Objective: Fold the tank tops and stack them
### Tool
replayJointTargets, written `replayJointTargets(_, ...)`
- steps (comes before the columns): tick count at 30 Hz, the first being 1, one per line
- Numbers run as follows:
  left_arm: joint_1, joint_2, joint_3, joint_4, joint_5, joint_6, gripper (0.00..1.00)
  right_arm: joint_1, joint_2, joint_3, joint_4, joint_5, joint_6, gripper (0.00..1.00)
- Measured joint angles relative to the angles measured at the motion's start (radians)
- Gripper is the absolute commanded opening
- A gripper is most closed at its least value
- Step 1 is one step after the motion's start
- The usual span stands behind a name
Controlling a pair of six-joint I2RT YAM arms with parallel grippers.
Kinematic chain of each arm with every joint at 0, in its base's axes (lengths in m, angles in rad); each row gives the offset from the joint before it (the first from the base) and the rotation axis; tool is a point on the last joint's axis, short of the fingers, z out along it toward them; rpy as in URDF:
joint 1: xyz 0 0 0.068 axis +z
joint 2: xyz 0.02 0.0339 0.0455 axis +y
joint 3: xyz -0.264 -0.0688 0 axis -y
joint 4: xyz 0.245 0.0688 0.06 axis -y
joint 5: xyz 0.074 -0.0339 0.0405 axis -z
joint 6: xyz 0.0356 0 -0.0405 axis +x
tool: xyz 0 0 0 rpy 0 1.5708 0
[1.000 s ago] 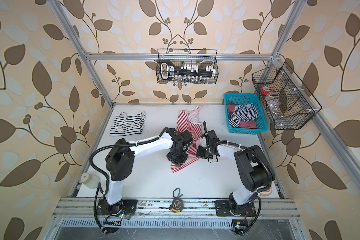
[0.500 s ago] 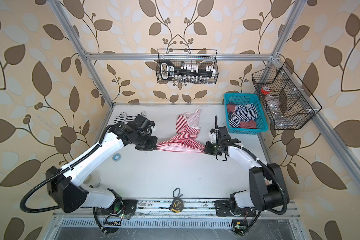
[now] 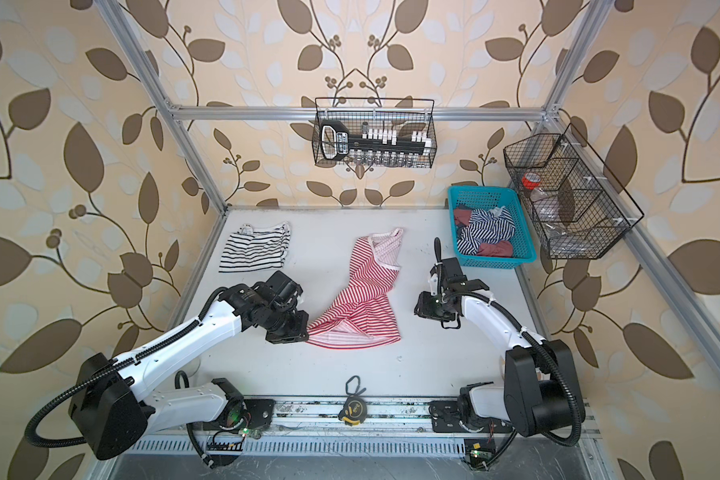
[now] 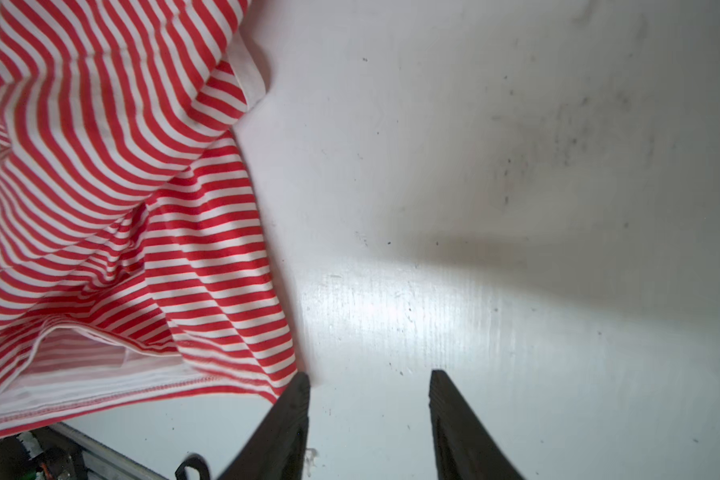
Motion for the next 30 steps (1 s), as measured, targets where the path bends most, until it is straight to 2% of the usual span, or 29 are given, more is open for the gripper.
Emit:
replayJointTargets(7,-0.058,0.03,-0.029,0.086,0.014,-0.04,0.0,0.221,0.022,0.128,-0.032,0.108,0.042,0.44)
replayJointTargets(14,-0.064,0.042,-0.041,0.107,0.018,-0.051,0.0,0.431,0.222,0.314,-0.029,0.144,0.056,0.41)
replayJointTargets(20,-0.064,0.029,-0.06,0.114,0.016,-0.058,0.0,0.506,0.364,0.335,-0.045,0.142,0.057,0.4)
replayJointTargets(25,-0.064,0.01,-0.069,0.114,0.015,-0.068,0.0,0.546,0.406,0.349,-0.059,0.138,0.057,0.45)
replayJointTargets(30,-0.064,0.005,-0.072,0.113,0.015,-0.073,0.0,0.554,0.426,0.355,-0.056,0.138,0.059,0.45)
